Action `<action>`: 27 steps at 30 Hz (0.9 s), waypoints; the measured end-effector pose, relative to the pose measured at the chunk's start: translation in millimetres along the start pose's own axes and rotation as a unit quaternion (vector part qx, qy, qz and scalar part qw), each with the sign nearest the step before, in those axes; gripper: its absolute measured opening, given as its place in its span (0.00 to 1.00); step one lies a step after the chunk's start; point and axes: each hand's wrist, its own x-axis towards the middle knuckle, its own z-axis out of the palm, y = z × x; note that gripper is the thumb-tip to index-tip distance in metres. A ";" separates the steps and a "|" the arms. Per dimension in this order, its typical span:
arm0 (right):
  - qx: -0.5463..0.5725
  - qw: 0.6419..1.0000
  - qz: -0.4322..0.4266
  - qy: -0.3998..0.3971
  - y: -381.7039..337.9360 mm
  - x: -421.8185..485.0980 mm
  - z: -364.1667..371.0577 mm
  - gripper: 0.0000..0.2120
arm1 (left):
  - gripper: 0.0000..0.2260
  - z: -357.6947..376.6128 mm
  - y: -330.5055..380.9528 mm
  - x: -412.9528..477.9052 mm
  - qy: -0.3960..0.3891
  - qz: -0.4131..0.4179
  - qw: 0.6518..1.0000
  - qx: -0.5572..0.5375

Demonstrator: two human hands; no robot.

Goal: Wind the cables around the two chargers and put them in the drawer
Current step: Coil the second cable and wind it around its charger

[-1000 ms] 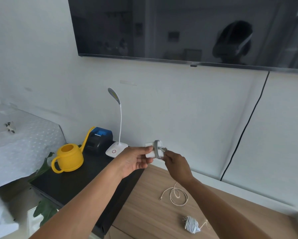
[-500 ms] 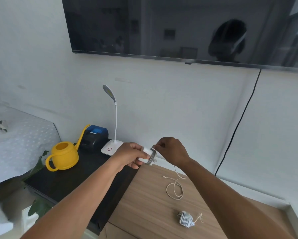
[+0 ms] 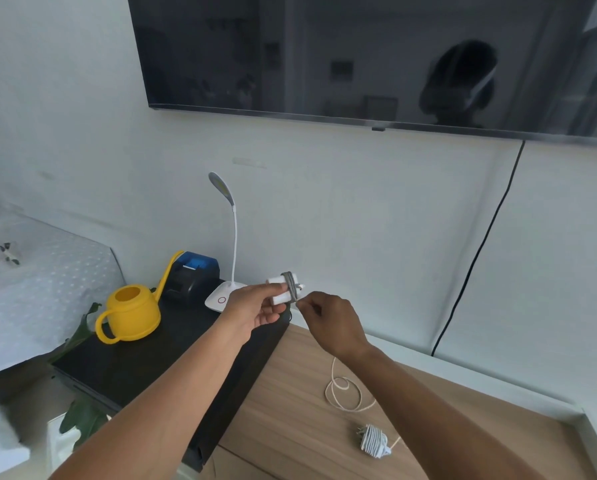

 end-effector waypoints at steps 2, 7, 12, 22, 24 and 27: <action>0.007 1.000 0.001 0.003 5.8 -3.5 4.0 0.10 | 0.11 0.7 1.6 -2.9 -0.014 -0.012 1.000 -0.024; 0.042 0.999 0.024 -0.007 18.8 -6.8 5.8 0.09 | 0.10 5.1 4.9 -7.9 -0.060 -0.031 0.995 -0.078; 0.054 0.998 0.039 -0.004 23.5 -4.6 -2.8 0.09 | 0.14 10.6 6.1 -13.7 -0.099 -0.036 0.991 -0.078; -0.005 0.997 0.072 -0.017 31.1 15.6 -32.1 0.19 | 0.22 6.8 9.5 -12.7 -0.197 -0.038 0.978 0.064; -0.020 0.997 0.072 -0.027 29.4 21.3 -37.6 0.11 | 0.19 7.3 9.3 -12.2 -0.197 -0.027 0.974 0.111; -0.022 0.997 0.063 -0.030 22.5 28.8 -44.0 0.09 | 0.17 9.1 7.4 -9.2 -0.162 -0.007 0.976 0.145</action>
